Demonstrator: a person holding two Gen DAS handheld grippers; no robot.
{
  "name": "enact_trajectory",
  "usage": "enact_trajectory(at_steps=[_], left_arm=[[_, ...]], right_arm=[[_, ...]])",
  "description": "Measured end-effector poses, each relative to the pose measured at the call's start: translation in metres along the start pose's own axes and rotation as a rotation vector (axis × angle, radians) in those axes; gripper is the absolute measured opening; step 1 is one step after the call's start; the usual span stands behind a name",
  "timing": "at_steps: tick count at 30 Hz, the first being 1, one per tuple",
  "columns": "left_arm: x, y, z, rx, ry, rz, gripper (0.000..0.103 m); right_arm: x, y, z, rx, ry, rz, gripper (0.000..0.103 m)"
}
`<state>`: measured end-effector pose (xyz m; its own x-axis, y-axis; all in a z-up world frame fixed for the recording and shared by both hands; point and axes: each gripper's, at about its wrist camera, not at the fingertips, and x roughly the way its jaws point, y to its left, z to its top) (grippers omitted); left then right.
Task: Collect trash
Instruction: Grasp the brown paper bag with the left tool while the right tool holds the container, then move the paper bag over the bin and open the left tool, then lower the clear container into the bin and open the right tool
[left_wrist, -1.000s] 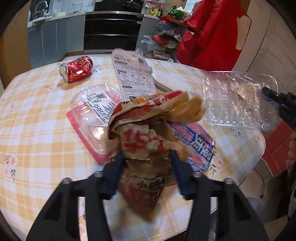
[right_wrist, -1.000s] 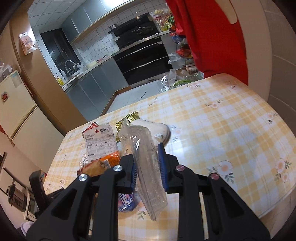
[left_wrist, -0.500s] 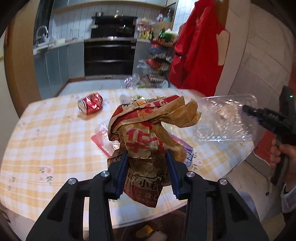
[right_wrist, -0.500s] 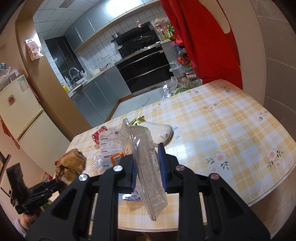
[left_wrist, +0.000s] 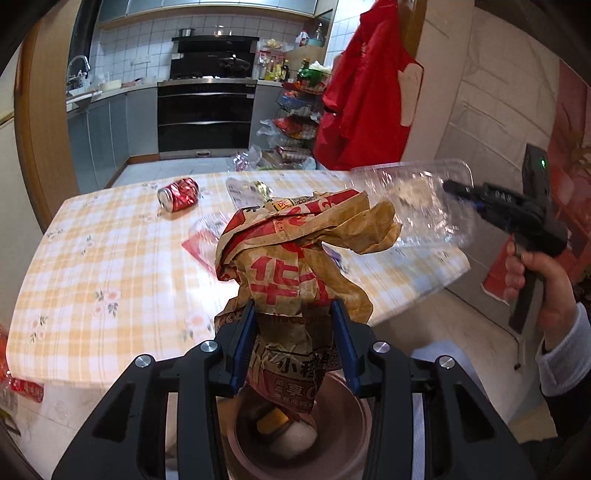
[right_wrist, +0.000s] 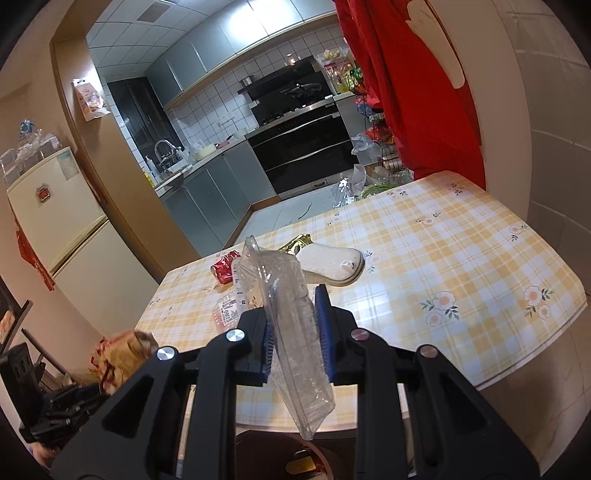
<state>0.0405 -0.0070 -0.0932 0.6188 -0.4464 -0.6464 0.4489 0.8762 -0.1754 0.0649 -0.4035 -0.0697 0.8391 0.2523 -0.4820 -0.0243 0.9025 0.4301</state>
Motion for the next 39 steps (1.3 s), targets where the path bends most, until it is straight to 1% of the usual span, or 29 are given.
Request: enact_trajectory(at_steps=[7,13,16,17,18,19,20,22,24,25,27,29,32,36,39], left_arm=[[-0.012,-0.008,-0.027,-0.02,0.026,-0.02,0.04],[-0.003,-0.018,-0.042,0.006,0.084,-0.026,0.041],[0.004,-0.02,-0.047,0.011,0.109,-0.036,0.043],[0.006,-0.02,-0.047,0.012,0.114,-0.042,0.045],[0.008,-0.021,-0.048,0.015,0.115,-0.041,0.055],[0.009,-0.021,-0.049,0.017,0.114,-0.037,0.062],[0.01,-0.021,-0.049,0.018,0.11,-0.025,0.07],[0.011,-0.019,-0.049,0.012,0.104,-0.01,0.072],[0.009,-0.015,-0.046,-0.009,0.094,0.001,0.08],[0.007,-0.013,-0.045,-0.018,0.084,0.009,0.082],[0.0,-0.01,-0.041,-0.038,0.051,0.032,0.089],[-0.008,-0.007,-0.037,-0.056,0.023,0.063,0.093],[-0.021,0.002,-0.032,-0.092,-0.031,0.131,0.097],[-0.035,0.015,-0.028,-0.131,-0.081,0.189,0.097],[-0.045,0.024,-0.028,-0.155,-0.105,0.22,0.097]], right_arm=[[-0.027,0.008,-0.004,-0.008,-0.023,0.003,0.024],[-0.034,0.01,-0.007,-0.012,-0.023,0.005,0.024],[-0.035,0.009,-0.008,-0.009,-0.021,0.008,0.024],[-0.035,0.009,-0.009,-0.009,-0.02,0.009,0.024],[-0.034,0.009,-0.008,-0.01,-0.018,0.011,0.024],[-0.034,0.009,-0.008,-0.011,-0.017,0.012,0.024],[-0.034,0.01,-0.009,-0.014,-0.013,0.014,0.024],[-0.033,0.012,-0.01,-0.021,-0.006,0.017,0.024],[-0.032,0.014,-0.011,-0.03,0.0,0.018,0.024],[-0.031,0.014,-0.012,-0.034,0.002,0.018,0.024],[-0.03,0.015,-0.013,-0.04,0.01,0.023,0.024],[-0.028,0.017,-0.015,-0.041,0.021,0.028,0.024],[-0.024,0.022,-0.02,-0.05,0.042,0.035,0.024],[-0.02,0.03,-0.026,-0.072,0.07,0.042,0.024],[-0.017,0.037,-0.031,-0.09,0.093,0.045,0.024]])
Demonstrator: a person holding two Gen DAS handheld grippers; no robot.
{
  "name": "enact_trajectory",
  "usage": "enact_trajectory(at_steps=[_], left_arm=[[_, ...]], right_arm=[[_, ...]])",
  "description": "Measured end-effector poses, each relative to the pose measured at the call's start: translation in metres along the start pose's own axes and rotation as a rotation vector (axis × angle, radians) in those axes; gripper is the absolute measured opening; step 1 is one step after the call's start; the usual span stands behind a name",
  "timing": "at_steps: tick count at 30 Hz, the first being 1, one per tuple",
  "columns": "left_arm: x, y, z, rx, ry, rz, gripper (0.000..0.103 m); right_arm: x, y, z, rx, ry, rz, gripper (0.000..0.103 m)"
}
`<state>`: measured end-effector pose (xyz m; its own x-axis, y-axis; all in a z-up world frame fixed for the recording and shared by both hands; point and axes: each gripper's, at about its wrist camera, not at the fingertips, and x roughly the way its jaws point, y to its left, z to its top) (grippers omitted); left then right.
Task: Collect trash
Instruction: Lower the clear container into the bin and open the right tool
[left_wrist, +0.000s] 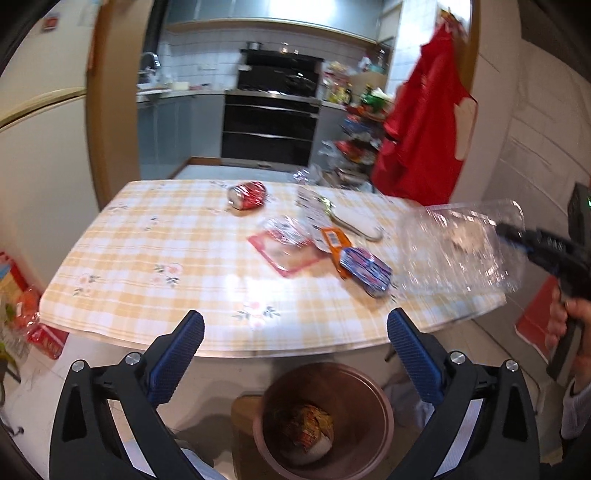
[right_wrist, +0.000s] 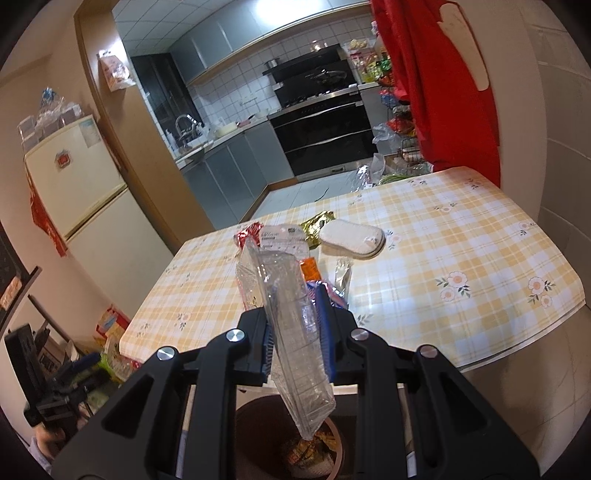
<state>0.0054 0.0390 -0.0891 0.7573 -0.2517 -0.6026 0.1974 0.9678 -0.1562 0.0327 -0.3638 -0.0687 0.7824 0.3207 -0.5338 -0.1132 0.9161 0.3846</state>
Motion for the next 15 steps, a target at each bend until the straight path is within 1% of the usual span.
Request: enact_trajectory(at_steps=[3,6,12,15], left_arm=[[-0.006,0.008,0.001,-0.012,-0.016,0.027,0.097],[-0.013,0.013,0.0,-0.022,-0.03,0.036,0.097],[-0.023,0.022,-0.004,-0.05,-0.047,0.039,0.097],[-0.025,0.025,-0.005,-0.062,-0.048,0.038,0.097]], right_arm=[[0.003,0.007,-0.005,-0.015,0.03,0.003,0.024],[0.006,0.014,-0.012,-0.028,0.064,0.008,0.024],[0.013,0.028,-0.029,-0.065,0.142,0.012,0.024],[0.02,0.035,-0.039,-0.095,0.203,0.003,0.024]])
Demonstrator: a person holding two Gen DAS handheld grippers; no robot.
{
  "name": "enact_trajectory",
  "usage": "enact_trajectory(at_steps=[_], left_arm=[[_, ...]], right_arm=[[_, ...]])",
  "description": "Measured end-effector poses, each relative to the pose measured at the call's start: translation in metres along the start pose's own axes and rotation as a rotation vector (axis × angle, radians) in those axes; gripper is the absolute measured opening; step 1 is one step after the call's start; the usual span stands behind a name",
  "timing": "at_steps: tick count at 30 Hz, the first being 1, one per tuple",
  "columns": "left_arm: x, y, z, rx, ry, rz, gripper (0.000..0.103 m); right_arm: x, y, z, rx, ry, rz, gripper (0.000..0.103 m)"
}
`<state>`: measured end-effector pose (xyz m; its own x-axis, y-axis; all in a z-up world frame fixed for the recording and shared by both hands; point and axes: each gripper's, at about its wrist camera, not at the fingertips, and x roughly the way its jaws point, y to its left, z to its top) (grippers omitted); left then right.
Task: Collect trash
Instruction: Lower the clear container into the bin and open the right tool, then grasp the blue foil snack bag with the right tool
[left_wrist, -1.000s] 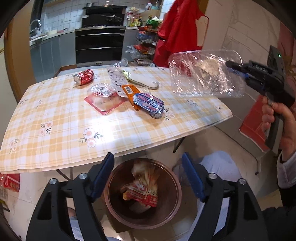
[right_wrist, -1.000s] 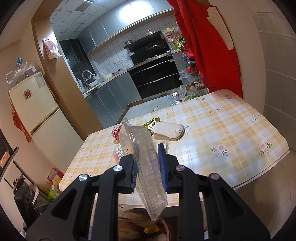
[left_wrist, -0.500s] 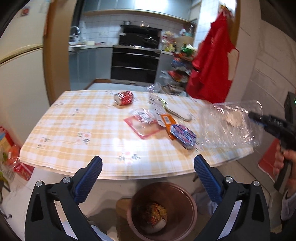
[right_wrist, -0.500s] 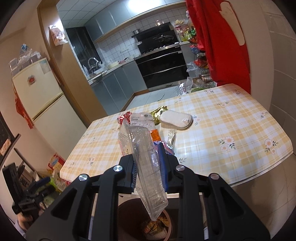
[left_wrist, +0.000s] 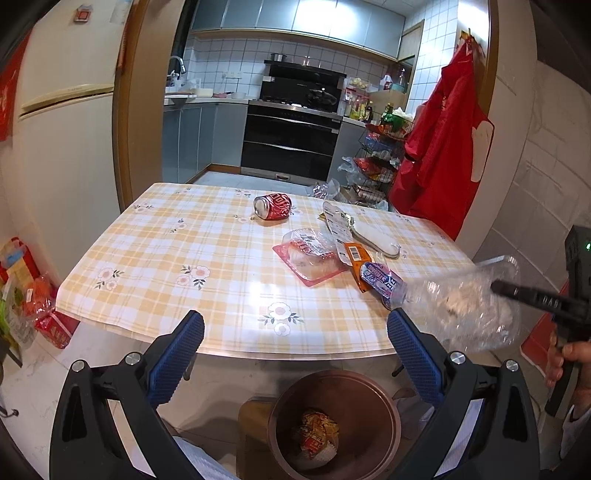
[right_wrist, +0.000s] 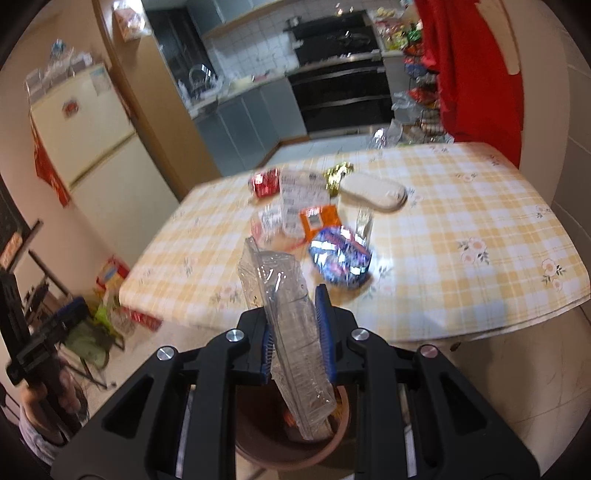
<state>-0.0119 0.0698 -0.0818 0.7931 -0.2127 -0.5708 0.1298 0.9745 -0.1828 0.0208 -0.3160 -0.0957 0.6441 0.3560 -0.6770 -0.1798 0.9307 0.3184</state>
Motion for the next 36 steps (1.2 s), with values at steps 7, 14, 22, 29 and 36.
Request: enact_trajectory(at_steps=[7,14,22,29,36], left_arm=[[-0.001,0.005,-0.002,-0.023,-0.005,-0.003,0.097],[0.0,0.01,-0.003,-0.036,0.002,0.0,0.097],[0.008,0.015,-0.008,-0.052,0.02,0.005,0.097],[0.02,0.018,-0.011,-0.059,0.045,0.018,0.097],[0.041,0.02,-0.012,-0.063,0.076,0.034,0.097]], right_arm=[[0.025,0.017,-0.024,-0.036,0.123,0.031,0.027],[0.033,0.034,-0.027,-0.071,0.152,0.089,0.056],[0.026,0.023,-0.018,-0.052,0.087,0.004,0.096],[0.034,0.003,-0.014,-0.064,0.072,-0.098,0.096],[0.059,-0.005,-0.008,-0.155,0.07,-0.182,0.096]])
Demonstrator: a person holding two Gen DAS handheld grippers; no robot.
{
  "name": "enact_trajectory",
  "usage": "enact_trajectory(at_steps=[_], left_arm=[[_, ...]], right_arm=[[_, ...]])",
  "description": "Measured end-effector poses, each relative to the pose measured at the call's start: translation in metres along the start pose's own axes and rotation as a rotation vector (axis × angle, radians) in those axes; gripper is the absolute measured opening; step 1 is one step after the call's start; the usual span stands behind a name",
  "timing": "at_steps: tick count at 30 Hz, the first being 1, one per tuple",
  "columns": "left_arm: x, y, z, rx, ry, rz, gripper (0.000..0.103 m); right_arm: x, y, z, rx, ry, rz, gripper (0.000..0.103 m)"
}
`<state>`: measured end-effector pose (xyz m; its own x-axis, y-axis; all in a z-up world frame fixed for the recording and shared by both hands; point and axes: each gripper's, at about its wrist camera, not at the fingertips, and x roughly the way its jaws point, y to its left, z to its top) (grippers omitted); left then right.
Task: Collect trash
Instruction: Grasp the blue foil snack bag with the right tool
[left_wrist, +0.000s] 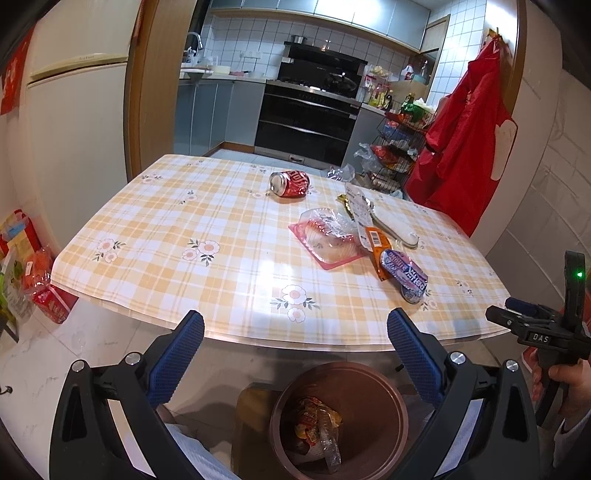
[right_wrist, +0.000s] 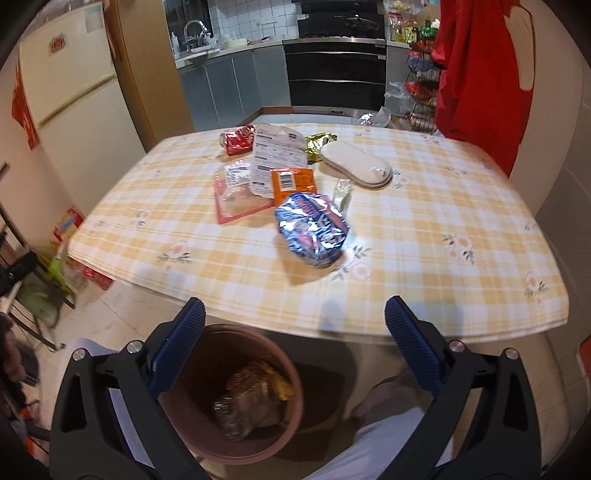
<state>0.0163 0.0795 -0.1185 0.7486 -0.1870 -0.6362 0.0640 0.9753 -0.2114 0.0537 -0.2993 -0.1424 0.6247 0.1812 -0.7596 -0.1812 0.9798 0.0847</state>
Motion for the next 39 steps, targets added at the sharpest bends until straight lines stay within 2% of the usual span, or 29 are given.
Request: enact_trajectory(at_steps=[7,14,18,21,23,27,29,33,39], left_arm=[[0.034,-0.001,0.004,0.003,0.048,0.019,0.097],[0.067,0.003,0.012,-0.005,0.083,0.043,0.097],[0.085,0.006,0.018,-0.012,0.099,0.053,0.097],[0.098,0.007,0.022,-0.019,0.111,0.05,0.097],[0.106,0.006,0.024,-0.017,0.118,0.045,0.097],[0.122,-0.002,0.027,0.007,0.132,0.022,0.097],[0.13,-0.009,0.03,0.021,0.14,0.004,0.097],[0.141,-0.023,0.036,0.041,0.144,-0.031,0.097],[0.162,-0.046,0.049,0.053,0.159,-0.098,0.097]], right_arm=[[0.054,0.0,0.018,-0.115,0.029,-0.043,0.096],[0.134,0.008,0.044,-0.212,0.088,-0.048,0.094],[0.174,0.008,0.054,-0.237,0.14,-0.052,0.085],[0.195,0.005,0.057,-0.237,0.181,-0.058,0.082],[0.2,0.001,0.059,-0.234,0.183,-0.067,0.077],[0.193,-0.02,0.064,-0.138,0.18,-0.008,0.051],[0.187,-0.033,0.066,-0.077,0.177,0.036,0.044],[0.175,-0.049,0.067,-0.012,0.153,0.07,0.024],[0.158,-0.073,0.065,0.082,0.094,0.108,0.019]])
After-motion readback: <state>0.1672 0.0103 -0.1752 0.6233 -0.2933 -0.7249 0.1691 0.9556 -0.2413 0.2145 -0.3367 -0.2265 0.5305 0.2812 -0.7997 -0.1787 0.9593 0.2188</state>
